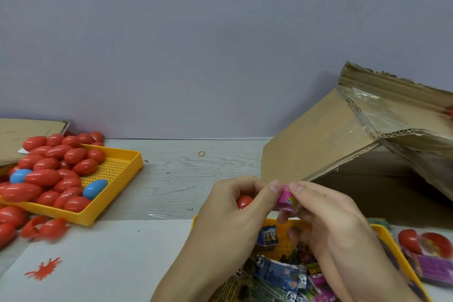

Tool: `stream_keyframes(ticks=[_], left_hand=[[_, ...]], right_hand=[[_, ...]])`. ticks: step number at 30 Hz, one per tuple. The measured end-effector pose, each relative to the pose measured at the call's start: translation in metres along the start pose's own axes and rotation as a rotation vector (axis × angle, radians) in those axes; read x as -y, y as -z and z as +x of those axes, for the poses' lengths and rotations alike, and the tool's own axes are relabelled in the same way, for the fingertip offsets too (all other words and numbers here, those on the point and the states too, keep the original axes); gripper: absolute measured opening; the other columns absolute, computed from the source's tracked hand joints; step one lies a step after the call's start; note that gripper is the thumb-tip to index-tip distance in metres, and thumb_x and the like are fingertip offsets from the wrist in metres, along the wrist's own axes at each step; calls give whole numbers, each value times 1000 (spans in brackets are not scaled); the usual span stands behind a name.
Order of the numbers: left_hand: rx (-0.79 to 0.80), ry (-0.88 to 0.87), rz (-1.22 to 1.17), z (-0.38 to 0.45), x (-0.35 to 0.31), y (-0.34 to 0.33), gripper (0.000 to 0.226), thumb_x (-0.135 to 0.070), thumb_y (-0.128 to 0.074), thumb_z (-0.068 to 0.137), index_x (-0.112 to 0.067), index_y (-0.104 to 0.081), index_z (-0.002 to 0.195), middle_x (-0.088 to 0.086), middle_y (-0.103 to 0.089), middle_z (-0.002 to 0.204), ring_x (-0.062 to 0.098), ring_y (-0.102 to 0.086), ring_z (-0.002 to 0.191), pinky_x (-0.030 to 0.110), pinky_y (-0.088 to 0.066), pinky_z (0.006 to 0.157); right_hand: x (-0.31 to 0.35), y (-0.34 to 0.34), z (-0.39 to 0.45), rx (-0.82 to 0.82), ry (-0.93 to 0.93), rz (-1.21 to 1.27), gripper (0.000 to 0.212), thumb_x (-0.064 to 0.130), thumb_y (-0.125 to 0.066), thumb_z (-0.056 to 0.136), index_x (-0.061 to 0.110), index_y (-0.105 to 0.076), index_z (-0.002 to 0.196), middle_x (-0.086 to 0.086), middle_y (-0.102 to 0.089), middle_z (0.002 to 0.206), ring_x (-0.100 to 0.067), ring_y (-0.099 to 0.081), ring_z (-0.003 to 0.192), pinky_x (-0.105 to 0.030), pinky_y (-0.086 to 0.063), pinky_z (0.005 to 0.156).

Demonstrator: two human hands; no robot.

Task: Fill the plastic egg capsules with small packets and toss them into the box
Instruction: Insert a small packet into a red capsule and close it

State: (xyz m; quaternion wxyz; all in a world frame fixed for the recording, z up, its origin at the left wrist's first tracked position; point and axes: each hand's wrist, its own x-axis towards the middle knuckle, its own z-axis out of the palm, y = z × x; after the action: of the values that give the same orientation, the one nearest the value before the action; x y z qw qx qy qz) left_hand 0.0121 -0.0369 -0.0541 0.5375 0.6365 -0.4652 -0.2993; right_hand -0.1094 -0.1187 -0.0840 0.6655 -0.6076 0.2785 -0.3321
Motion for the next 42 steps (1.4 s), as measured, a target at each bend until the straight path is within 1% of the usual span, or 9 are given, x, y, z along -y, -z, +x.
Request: stream_keyframes(ticks=[5, 10, 14, 19, 25, 29, 32, 37, 42], left_hand=[[-37, 8, 2, 1, 2, 1, 55, -62, -47, 83, -13, -57, 62, -6, -42, 48, 8, -38, 46, 16, -31, 48], [-39, -5, -40, 3, 0, 0, 48, -64, -48, 82, -28, -62, 53, -4, -41, 51, 9, -37, 49, 17, -34, 51], [-36, 3, -79, 2, 0, 0, 40, -69, -57, 79, -35, -70, 64, -9, -48, 55, 7, -45, 53, 25, -40, 61], [-74, 33, -134, 2, -1, 0, 18, -47, -69, 73, -30, -74, 74, -12, -52, 49, 0, -48, 47, 11, -39, 49], [-107, 7, -104, 2, 2, 0, 29, -53, -65, 69, -26, -70, 65, -13, -50, 47, 1, -44, 44, 11, -35, 47], [-114, -7, -71, 3, 5, 2, 29, -57, -66, 66, -28, -70, 64, -14, -50, 48, 0, -45, 46, 11, -37, 49], [-148, -11, -36, 3, 7, 2, 37, -63, -66, 59, -29, -73, 70, -11, -52, 53, 3, -47, 49, 16, -39, 51], [-165, 6, -5, 3, 8, 2, 34, -62, -68, 57, -32, -75, 71, -10, -58, 57, -2, -49, 50, 14, -41, 50], [-174, 11, 12, 2, 7, 2, 21, -54, -72, 70, -34, -75, 74, -9, -57, 57, -2, -50, 51, 10, -41, 50]], right_hand=[[4, -1, -2, 48, -76, 98, 33, 52, -66, 61, 21, -73, 72, 0, -62, 61, -8, -61, 58, -20, -45, 49], [3, 0, -1, -6, -77, 115, 29, 45, -63, 72, 18, -73, 75, -3, -63, 64, -7, -61, 57, -19, -45, 47], [-1, 1, 2, -102, -81, 24, 35, 52, -58, 73, 25, -75, 86, -3, -69, 73, -8, -63, 64, -26, -47, 58], [0, -2, 3, -123, -68, -58, 35, 55, -54, 73, 33, -76, 90, 0, -69, 75, -14, -61, 78, -30, -44, 62], [4, -4, -2, -56, -56, -105, 44, 72, -58, 72, 38, -76, 94, 8, -68, 77, -6, -64, 80, -32, -45, 68], [4, -3, -2, -125, -52, -37, 41, 64, -73, 63, 33, -78, 88, 8, -70, 73, -8, -65, 80, -34, -44, 69], [2, -1, 0, -174, -71, 47, 46, 62, -70, 50, 32, -79, 84, 5, -73, 74, -6, -69, 73, -29, -48, 61], [7, -3, -1, -209, -112, 139, 41, 52, -74, 51, 22, -80, 78, 0, -70, 68, -7, -65, 56, -19, -44, 43], [12, -1, -4, -167, -84, 191, 31, 39, -73, 64, 12, -79, 79, -11, -61, 69, -28, -35, 66, -21, -24, 35]])
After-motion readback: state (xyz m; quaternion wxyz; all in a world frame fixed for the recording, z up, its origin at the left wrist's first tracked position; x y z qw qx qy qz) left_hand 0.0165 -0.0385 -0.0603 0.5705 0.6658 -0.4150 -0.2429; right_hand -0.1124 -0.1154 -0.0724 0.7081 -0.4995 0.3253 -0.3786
